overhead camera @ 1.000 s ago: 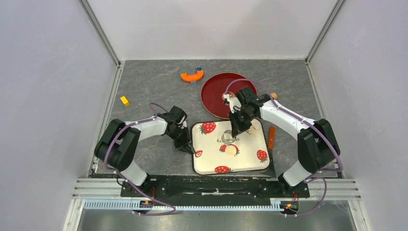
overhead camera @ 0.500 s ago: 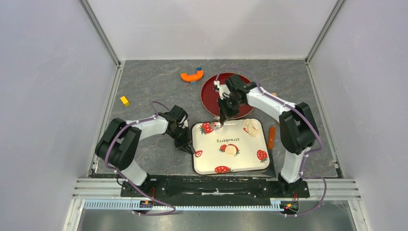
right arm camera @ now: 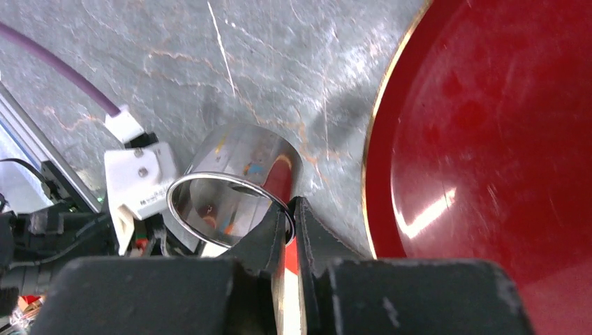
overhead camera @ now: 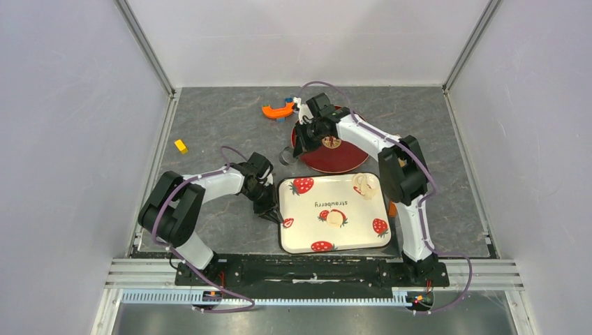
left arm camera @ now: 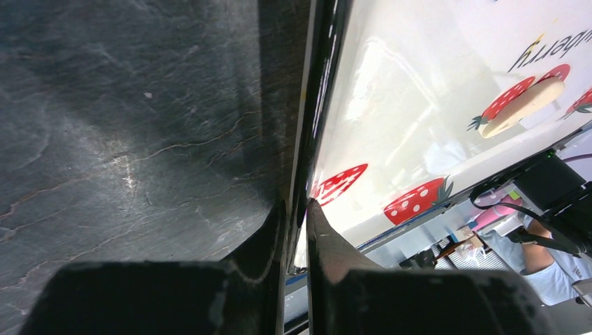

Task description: Roll out the dumpling wrappers from the dough

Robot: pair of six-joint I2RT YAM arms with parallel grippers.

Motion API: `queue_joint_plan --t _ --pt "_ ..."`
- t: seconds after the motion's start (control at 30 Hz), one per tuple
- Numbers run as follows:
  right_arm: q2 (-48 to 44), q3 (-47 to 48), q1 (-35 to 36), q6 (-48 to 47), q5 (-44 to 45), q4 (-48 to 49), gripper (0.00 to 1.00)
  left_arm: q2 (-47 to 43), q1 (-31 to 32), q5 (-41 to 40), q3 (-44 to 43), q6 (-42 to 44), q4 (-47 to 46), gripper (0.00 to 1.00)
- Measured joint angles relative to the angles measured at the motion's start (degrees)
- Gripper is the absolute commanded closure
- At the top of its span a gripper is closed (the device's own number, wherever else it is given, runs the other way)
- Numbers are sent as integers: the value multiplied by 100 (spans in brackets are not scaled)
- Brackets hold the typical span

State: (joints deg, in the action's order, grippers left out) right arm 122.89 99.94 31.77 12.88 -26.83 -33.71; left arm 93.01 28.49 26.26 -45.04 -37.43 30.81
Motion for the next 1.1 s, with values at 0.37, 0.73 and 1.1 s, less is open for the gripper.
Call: queue_joint_plan --t 0.37,0.73,1.1 --pt "848 826 177 326 129 70 73 0 13 -129 -83 85 85 98" --pt "852 1040 181 435 197 157 31 0 13 -221 -129 90 127 98" --pt "-315 -15 -96 166 516 173 19 2 13 -227 -142 125 138 98"
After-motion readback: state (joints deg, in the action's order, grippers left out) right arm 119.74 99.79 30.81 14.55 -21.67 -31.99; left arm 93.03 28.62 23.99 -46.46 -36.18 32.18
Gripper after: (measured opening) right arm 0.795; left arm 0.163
